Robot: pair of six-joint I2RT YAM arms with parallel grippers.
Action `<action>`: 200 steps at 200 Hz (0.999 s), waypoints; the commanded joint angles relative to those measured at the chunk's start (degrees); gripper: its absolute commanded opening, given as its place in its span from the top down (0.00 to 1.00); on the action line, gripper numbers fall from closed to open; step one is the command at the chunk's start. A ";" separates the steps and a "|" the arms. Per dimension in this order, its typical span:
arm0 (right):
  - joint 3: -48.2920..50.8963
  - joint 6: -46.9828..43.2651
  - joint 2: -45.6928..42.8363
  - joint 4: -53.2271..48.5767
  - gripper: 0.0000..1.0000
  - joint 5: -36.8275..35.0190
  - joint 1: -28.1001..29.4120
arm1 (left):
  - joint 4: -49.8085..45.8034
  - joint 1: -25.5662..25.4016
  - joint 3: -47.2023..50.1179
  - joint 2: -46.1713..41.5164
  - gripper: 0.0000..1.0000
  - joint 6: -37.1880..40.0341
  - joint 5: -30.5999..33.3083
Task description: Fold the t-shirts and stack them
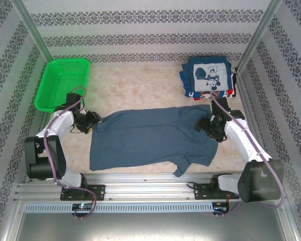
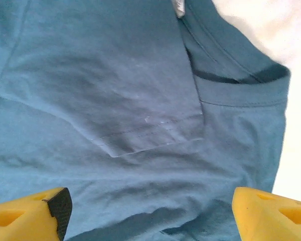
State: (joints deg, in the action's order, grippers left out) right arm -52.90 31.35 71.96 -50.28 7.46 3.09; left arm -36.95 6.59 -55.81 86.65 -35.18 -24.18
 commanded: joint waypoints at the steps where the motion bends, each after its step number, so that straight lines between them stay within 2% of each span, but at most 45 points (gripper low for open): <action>1: -1.17 -2.85 0.72 1.32 0.15 4.02 -0.72 | 2.13 -1.58 1.53 1.76 0.46 0.96 -1.50; 36: -1.32 -3.49 0.50 2.40 0.11 5.82 -0.63 | 10.79 -2.02 5.54 3.01 0.51 -0.10 -2.98; 94: -0.93 -3.83 -0.77 2.83 0.10 6.71 -0.72 | 10.04 -2.27 5.93 3.56 0.53 6.00 0.92; 128: -0.78 -3.41 -1.08 2.91 0.10 7.12 -0.72 | 11.00 -2.28 8.54 0.33 0.49 9.88 2.34; 163: -0.70 -3.32 -0.76 3.35 0.09 7.03 -0.72 | 18.47 -2.28 11.61 1.14 0.48 10.32 -1.49; 200: -0.49 -2.72 -1.10 3.73 0.09 7.12 -0.72 | 22.67 -2.27 12.74 0.04 0.50 11.24 -1.35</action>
State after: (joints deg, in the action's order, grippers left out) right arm -52.90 28.49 71.92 -46.85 13.65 3.09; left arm -19.99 4.82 -43.79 87.77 -26.68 -24.84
